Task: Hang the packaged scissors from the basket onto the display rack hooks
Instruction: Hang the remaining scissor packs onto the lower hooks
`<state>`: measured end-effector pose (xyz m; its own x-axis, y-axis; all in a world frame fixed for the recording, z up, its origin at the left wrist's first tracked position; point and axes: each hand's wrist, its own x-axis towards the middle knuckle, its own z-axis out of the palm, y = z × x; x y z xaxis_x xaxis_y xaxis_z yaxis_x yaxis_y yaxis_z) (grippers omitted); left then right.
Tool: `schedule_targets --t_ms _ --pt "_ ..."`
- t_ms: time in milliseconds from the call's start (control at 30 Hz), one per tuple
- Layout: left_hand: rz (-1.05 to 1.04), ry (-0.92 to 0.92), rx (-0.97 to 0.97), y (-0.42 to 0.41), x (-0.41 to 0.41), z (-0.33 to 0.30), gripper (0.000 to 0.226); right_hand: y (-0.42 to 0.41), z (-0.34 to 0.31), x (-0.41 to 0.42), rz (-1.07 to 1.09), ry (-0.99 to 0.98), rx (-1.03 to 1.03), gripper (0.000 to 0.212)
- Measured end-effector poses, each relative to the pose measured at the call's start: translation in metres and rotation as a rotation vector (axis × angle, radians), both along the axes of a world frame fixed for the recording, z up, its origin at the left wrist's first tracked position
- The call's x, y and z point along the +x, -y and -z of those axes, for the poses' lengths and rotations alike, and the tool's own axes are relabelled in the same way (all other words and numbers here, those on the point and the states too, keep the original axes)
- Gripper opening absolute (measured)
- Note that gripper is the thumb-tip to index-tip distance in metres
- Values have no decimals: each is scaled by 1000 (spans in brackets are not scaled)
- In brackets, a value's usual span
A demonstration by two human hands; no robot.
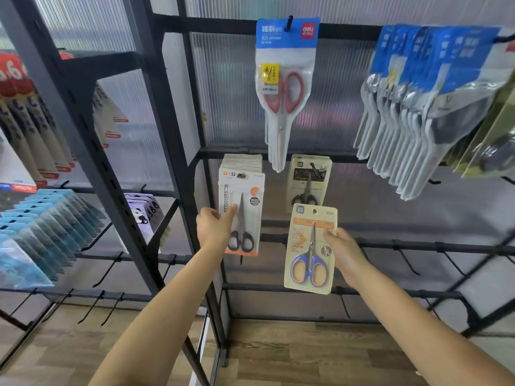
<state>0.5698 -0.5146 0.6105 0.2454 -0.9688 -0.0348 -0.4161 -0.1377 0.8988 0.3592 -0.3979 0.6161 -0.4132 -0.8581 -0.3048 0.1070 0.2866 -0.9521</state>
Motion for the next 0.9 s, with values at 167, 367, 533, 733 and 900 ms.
schedule_targets --t_ms 167,367,533,733,900 --pt "14 -8 -99 -25 -6 -1 29 -14 -9 -4 36 -3 -52 16" --pt "409 -114 -51 -64 -43 6 26 -43 -13 -14 114 -25 -97 12" --pt "715 -310 192 -108 -93 14 18 -79 0 -30 208 -47 -79 11" --pt "913 -313 344 -146 -139 26 28 -116 15 -64 310 -48 -65 13" --pt "913 -337 343 -156 -179 32 24 -122 15 -101 294 -59 -85 13"
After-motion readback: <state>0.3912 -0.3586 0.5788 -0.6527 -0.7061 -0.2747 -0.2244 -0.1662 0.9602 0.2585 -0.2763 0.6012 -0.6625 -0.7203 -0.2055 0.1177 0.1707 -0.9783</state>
